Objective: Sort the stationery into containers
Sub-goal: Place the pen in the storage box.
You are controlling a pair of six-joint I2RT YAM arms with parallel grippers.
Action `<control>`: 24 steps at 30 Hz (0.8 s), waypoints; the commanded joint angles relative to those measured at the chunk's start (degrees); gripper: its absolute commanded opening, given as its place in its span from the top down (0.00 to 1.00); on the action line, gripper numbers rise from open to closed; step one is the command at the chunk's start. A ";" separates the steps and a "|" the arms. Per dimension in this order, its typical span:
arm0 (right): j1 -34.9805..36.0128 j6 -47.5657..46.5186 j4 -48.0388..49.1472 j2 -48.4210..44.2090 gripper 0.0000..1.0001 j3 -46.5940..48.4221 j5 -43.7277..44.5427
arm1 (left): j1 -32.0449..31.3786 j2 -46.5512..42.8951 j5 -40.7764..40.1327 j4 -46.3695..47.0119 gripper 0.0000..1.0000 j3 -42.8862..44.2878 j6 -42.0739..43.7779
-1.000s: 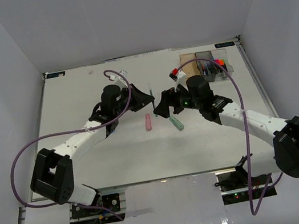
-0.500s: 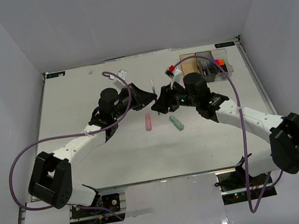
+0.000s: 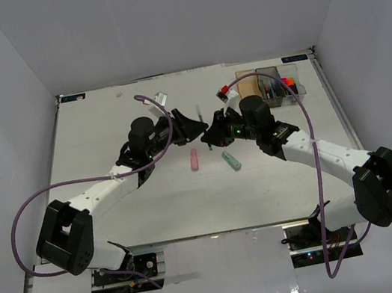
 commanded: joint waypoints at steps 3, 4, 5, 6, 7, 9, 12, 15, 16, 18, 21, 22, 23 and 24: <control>-0.95 -3.38 -3.62 1.43 0.91 3.14 5.78 | -0.01 -4.02 -2.50 -4.18 0.38 1.12 3.41; -1.48 -4.00 -4.67 1.78 0.91 3.84 6.41 | 0.34 -4.46 -2.68 -4.89 0.34 1.30 4.28; -3.23 -4.62 -6.69 2.83 0.91 4.28 7.20 | 1.12 -4.63 -3.03 -6.98 0.27 2.09 4.73; -4.29 -5.41 -8.01 3.45 0.91 4.98 7.73 | 1.74 -4.90 -3.21 -8.40 0.25 2.53 5.17; -5.69 -5.94 -9.16 4.06 0.91 6.38 8.00 | 2.53 -5.51 -3.30 -9.63 0.22 3.05 6.13; -10.25 -7.52 -13.00 5.91 0.91 7.97 9.48 | 5.51 -6.13 -4.69 -14.63 0.14 4.72 7.28; -16.22 -11.64 -16.97 8.80 0.91 12.88 12.64 | 10.95 -6.39 -7.24 -23.85 0.08 8.94 11.05; -21.59 -16.39 -20.41 13.72 0.92 20.44 16.33 | 16.75 -4.64 -10.22 -33.87 0.07 14.72 15.53; -22.66 -17.71 -22.16 15.13 0.92 22.46 17.48 | 17.99 -4.03 -11.20 -35.81 0.07 16.14 16.76; -25.11 -20.88 -23.66 19.61 0.92 28.17 21.94 | 20.63 -2.53 -13.48 -39.77 0.06 19.04 20.79; -28.29 -23.08 -26.47 25.76 0.92 35.47 23.73 | 21.52 -2.00 -20.07 -41.55 0.06 18.89 24.32; -28.99 -23.26 -27.09 27.25 0.92 37.05 23.91 | 21.61 -2.52 -21.22 -40.15 0.06 17.84 24.77; -30.04 -23.52 -27.62 29.62 0.92 38.55 23.82 | 21.61 -2.79 -22.80 -39.18 0.06 16.69 25.38; -30.49 -24.13 -27.62 30.69 0.92 40.74 23.73 | 21.78 -3.57 -23.59 -38.04 0.06 15.29 26.26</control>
